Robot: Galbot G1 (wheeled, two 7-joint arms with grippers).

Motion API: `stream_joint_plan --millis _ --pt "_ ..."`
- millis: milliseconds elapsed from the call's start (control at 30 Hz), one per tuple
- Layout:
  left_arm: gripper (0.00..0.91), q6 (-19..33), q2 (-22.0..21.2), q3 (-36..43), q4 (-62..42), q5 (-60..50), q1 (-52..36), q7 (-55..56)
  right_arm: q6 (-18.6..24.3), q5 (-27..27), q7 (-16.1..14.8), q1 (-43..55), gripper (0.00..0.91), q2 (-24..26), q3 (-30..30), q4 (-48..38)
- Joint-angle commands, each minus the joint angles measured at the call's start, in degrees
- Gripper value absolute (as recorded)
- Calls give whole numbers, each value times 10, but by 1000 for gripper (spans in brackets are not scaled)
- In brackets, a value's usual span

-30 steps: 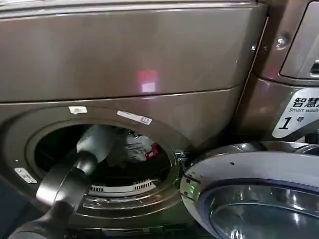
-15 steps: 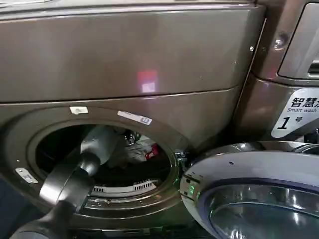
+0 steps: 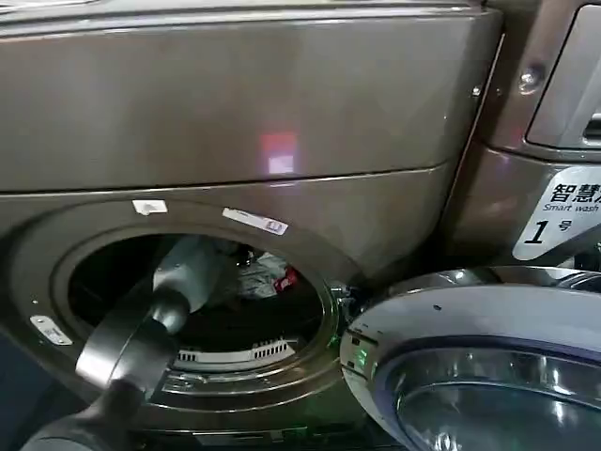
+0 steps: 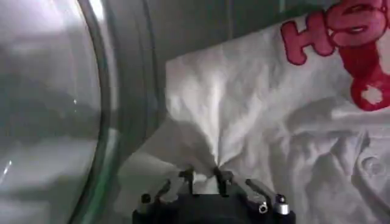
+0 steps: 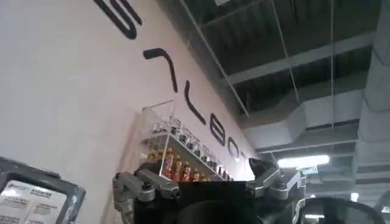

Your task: Grasp the clothes from the dryer.

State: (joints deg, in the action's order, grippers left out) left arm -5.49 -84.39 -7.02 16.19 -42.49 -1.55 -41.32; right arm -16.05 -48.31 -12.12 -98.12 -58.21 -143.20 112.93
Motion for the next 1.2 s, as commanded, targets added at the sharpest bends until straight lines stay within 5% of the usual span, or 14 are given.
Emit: stream_joint_plan --millis 33,333,467,833,1200 --pt "0 -17 -8 -164 93 147 52 111 2 1 1 -1 907 -2 2 -2" --pt "0 -25 1 -213 349 351 200 238 10 1 1 3 907 0 9 1" --pt "0 23 -5 -229 446 422 276 305 15 -1 -2 1 907 -1 7 0" --pt "0 129 -35 -250 653 422 446 465 28 -9 2 1 907 2 9 5" --pt "0 106 -47 -239 754 419 557 467 29 2 17 5 907 3 20 7"
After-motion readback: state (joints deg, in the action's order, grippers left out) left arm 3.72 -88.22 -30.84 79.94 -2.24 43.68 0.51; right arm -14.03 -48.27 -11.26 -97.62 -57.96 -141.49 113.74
